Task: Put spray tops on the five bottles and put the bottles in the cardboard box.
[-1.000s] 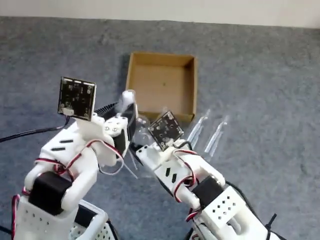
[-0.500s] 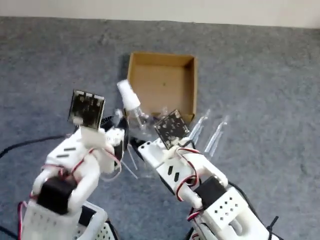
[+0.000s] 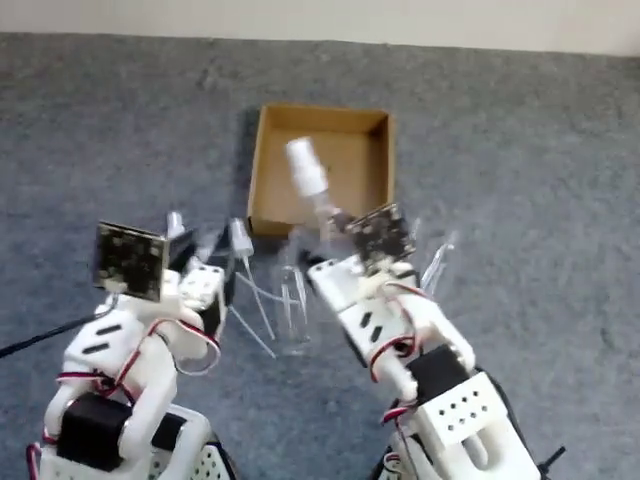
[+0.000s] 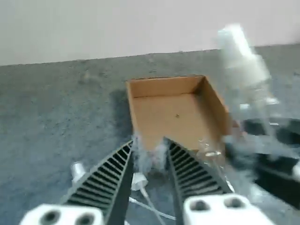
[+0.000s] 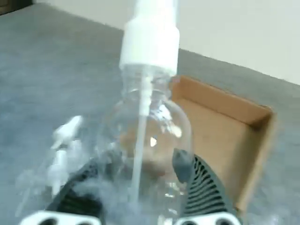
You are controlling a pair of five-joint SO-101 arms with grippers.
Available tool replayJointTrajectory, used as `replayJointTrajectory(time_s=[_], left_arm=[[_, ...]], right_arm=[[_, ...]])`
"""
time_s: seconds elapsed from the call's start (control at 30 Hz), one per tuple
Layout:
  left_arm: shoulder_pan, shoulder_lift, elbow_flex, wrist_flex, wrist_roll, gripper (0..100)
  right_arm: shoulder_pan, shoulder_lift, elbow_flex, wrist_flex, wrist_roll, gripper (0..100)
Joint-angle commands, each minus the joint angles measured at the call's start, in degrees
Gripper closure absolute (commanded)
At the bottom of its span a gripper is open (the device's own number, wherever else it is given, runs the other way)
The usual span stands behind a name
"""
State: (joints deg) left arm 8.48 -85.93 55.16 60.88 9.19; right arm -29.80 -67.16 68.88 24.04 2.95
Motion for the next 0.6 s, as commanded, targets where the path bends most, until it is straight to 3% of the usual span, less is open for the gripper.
replayJointTrajectory(time_s=[0.0, 0.17, 0.43, 0.57], left_arm=[[-4.44, 4.53, 2.24, -6.33, -0.79, 84], [-5.41, 13.05, 5.76, -10.2, -7.56, 86], [-8.48, 13.58, 10.95, -10.64, -7.91, 87], [-8.75, 13.58, 13.14, -12.4, -7.91, 87]], right_arm=[[3.65, -0.57, -2.33, -1.27, -0.53, 99.5], [6.81, 5.67, -7.16, 2.86, -0.53, 99.5], [7.69, 15.69, -12.7, 3.56, -3.43, 99.5], [17.63, 14.2, -15.6, 3.3, -3.25, 99.5]])
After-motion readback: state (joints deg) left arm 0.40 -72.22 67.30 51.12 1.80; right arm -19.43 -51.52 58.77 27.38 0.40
